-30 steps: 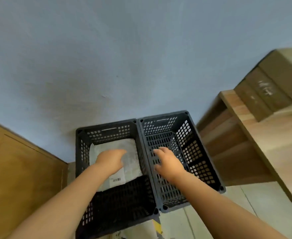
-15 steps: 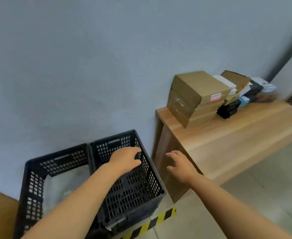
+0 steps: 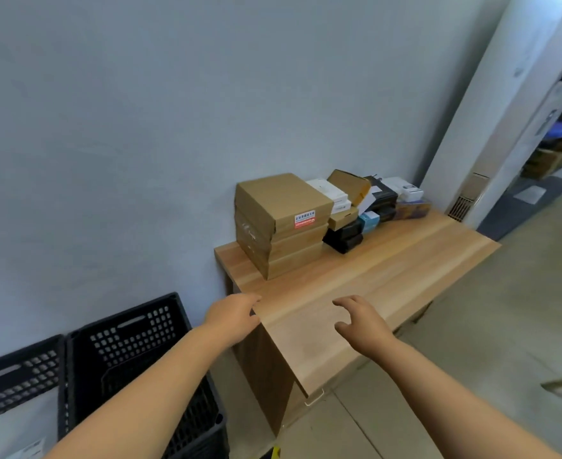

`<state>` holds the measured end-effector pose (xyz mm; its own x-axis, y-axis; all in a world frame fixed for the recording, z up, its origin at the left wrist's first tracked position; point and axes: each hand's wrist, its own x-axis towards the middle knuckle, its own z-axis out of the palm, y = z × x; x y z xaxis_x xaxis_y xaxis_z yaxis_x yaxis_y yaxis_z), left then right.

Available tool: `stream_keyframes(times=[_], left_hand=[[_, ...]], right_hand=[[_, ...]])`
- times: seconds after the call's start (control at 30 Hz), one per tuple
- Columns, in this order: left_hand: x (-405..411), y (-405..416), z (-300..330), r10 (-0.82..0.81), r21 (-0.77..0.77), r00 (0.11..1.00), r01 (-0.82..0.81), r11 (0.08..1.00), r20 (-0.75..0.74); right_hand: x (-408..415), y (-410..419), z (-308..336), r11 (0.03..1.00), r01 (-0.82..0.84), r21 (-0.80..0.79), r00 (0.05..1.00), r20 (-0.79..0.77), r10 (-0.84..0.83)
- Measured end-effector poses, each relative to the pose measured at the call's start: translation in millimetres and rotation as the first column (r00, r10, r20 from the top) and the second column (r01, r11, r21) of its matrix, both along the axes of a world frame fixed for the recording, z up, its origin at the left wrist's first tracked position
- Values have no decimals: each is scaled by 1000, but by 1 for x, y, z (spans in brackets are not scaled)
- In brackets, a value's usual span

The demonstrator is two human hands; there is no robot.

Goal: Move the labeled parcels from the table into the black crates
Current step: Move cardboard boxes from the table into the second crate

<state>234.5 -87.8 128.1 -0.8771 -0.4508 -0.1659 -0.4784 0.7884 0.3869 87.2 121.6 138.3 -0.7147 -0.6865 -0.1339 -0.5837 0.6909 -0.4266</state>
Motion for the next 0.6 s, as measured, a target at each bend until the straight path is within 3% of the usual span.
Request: stream_keyframes(times=[0.4,0.6], left_hand=[[-148,-24,0,240,91,952,-227,970,-187],[-224,-72,3,524,233,831,-481,845,-188]], right_hand=[[-144,-3,-6,999,36,39,996,-81,-33],[-229,-44,2,999,15,52,995,-97,-10]])
